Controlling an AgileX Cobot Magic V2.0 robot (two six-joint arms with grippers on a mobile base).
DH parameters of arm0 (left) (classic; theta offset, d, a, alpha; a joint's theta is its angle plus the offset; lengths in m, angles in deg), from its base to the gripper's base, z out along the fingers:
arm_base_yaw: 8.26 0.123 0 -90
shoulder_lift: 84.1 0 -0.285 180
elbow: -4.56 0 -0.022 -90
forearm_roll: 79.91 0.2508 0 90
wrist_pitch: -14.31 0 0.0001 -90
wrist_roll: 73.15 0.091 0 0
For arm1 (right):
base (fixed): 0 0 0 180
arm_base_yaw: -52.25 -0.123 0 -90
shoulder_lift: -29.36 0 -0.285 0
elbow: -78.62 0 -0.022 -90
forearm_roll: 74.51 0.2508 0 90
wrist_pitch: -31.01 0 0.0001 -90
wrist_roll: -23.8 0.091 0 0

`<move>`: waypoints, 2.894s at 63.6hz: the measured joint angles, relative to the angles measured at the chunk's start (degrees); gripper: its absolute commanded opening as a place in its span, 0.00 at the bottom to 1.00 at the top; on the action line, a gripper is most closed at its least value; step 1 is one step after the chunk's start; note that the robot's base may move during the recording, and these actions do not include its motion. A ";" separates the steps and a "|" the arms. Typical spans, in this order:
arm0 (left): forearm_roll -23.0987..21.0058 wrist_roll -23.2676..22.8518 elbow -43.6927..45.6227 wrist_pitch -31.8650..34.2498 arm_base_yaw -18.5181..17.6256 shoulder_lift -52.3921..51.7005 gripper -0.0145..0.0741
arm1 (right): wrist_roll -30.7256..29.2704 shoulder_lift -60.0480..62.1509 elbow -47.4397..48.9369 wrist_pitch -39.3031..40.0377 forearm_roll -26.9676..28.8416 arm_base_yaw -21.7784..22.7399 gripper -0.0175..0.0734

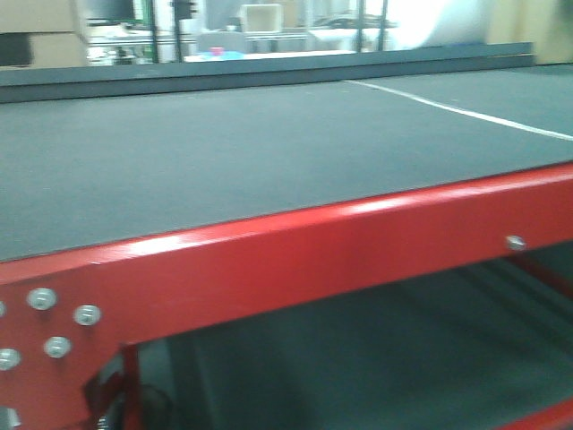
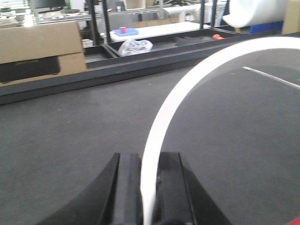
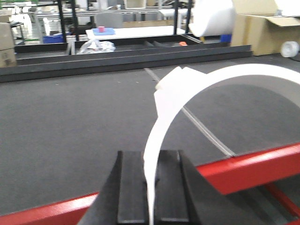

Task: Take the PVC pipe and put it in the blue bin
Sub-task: 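Drive the base away from the table holding the pipe, then drive the base up to the shelf of blue bins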

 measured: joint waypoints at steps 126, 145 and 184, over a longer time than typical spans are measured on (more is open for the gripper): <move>0.00 0.00 0.00 0.00 0.00 0.00 0.04 | 0.00 0.00 0.00 0.00 0.00 0.00 0.01; 0.00 0.00 0.00 0.00 0.00 0.00 0.04 | 0.00 0.00 0.00 0.00 0.00 0.00 0.01; 0.00 0.00 -0.04 0.11 0.00 0.00 0.04 | 0.00 0.00 0.00 0.00 0.00 0.00 0.01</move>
